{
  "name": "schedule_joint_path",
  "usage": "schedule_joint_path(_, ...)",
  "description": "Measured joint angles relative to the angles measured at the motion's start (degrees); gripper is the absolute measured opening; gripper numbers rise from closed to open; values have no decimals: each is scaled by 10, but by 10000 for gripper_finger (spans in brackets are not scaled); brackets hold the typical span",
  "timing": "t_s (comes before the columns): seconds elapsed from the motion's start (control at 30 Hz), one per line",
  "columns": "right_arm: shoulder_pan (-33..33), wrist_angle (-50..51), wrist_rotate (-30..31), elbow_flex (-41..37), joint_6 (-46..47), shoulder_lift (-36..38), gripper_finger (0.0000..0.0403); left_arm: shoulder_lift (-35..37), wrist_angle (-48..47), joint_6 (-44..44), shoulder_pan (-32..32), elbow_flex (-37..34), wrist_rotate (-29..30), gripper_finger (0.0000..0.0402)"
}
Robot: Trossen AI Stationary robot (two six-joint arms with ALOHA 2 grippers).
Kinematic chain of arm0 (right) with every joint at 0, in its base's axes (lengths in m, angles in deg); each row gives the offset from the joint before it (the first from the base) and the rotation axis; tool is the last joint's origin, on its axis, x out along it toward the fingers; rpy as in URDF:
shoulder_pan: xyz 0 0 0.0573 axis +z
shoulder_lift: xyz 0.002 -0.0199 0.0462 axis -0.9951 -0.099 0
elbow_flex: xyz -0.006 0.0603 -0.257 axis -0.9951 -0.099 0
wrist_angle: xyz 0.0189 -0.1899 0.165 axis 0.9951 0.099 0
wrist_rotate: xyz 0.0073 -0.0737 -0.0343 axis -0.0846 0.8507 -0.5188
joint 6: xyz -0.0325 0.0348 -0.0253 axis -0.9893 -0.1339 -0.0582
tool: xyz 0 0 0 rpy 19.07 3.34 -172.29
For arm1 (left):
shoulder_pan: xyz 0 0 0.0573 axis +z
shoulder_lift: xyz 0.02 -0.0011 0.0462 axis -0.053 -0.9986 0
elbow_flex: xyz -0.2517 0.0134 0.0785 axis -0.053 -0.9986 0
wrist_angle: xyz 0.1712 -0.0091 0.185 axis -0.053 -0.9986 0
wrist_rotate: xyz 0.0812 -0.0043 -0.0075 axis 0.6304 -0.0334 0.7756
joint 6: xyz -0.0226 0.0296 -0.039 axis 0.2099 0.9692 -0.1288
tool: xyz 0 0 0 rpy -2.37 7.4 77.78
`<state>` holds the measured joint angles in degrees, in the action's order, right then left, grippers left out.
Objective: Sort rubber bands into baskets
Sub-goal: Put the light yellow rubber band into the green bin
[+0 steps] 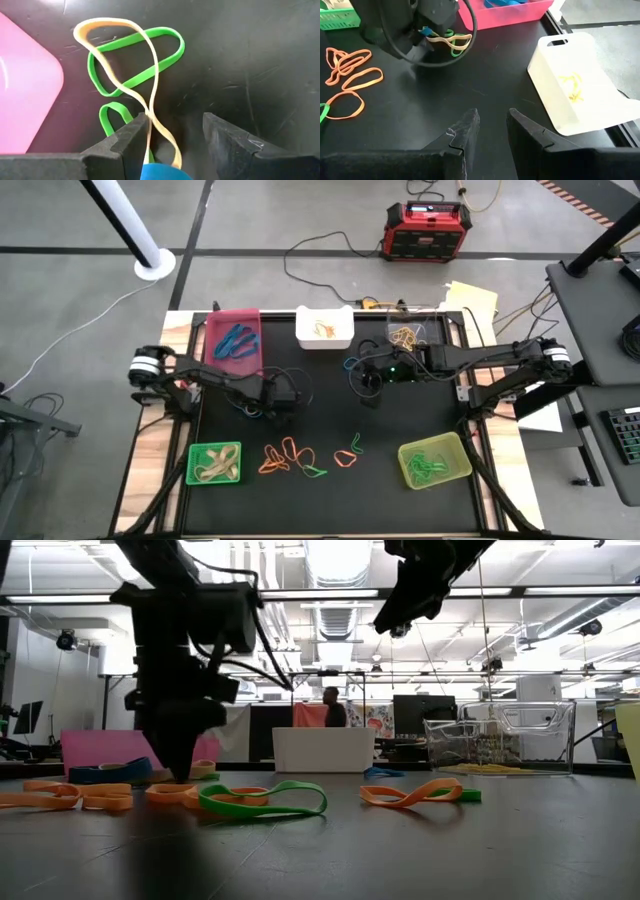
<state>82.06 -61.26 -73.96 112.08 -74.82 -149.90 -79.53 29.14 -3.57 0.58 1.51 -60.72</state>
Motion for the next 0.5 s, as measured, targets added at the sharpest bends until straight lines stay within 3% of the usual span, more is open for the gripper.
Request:
schedule_joint_path(0.23,0,0,0,0,0,0,96,-21,-12,5,0,16,10,156)
schedule_joint_path(0.5,0,1,0,-2,0,0,96,-19,-23,12,1,13,16,41)
